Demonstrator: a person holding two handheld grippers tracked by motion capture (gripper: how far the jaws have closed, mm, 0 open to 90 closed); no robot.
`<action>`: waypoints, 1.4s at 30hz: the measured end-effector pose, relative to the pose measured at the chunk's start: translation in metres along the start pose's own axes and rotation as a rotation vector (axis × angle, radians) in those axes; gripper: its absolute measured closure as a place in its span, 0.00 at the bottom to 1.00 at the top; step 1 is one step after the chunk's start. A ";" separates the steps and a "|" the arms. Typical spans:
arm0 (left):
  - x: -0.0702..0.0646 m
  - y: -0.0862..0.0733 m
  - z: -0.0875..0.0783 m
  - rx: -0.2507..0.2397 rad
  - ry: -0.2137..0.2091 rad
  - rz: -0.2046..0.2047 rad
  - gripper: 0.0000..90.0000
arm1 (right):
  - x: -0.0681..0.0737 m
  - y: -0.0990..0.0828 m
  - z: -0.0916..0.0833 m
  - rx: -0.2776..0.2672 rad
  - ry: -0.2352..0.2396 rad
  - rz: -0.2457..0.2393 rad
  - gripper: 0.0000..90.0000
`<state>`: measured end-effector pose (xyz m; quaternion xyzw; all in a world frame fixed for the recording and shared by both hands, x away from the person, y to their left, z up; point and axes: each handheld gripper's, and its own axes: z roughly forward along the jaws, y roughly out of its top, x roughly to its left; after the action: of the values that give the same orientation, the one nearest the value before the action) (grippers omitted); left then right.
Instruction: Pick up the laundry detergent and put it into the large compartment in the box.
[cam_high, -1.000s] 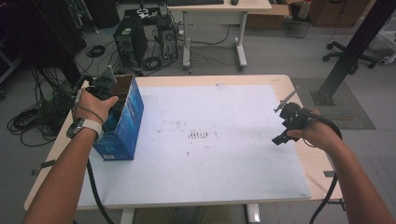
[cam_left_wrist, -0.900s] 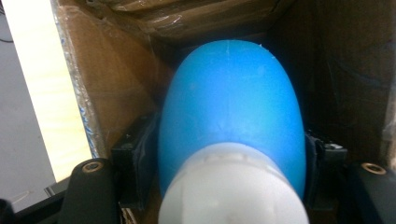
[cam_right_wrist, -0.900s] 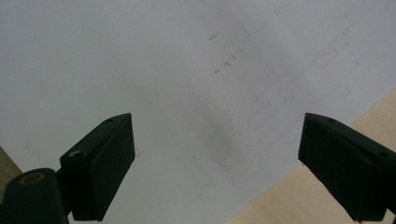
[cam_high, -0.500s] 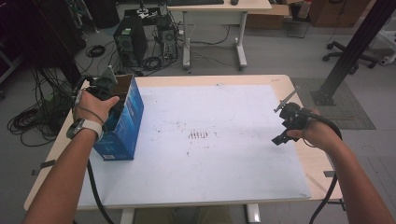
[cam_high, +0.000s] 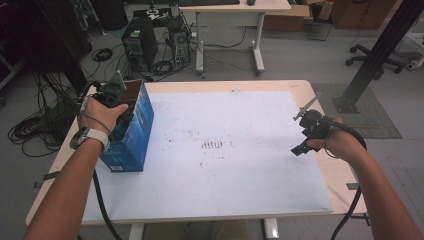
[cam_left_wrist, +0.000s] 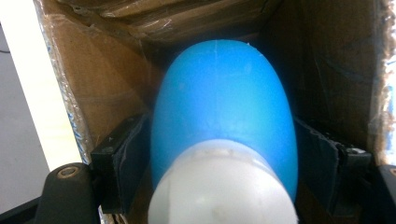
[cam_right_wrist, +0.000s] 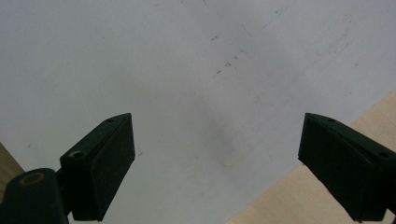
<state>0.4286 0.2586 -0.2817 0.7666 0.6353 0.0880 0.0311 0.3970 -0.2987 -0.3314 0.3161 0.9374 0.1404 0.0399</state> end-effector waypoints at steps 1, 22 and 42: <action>0.000 0.000 0.000 0.000 0.000 0.000 0.26 | 0.000 0.000 0.000 -0.001 0.000 -0.002 0.12; -0.003 -0.005 -0.010 -0.020 0.013 0.023 0.22 | 0.003 -0.005 -0.004 -0.011 -0.004 -0.001 0.12; 0.001 -0.008 -0.025 -0.035 -0.023 0.014 0.15 | 0.006 -0.007 -0.008 -0.015 -0.007 0.000 0.12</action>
<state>0.4165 0.2592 -0.2581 0.7713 0.6280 0.0905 0.0511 0.3874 -0.3024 -0.3259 0.3162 0.9362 0.1465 0.0459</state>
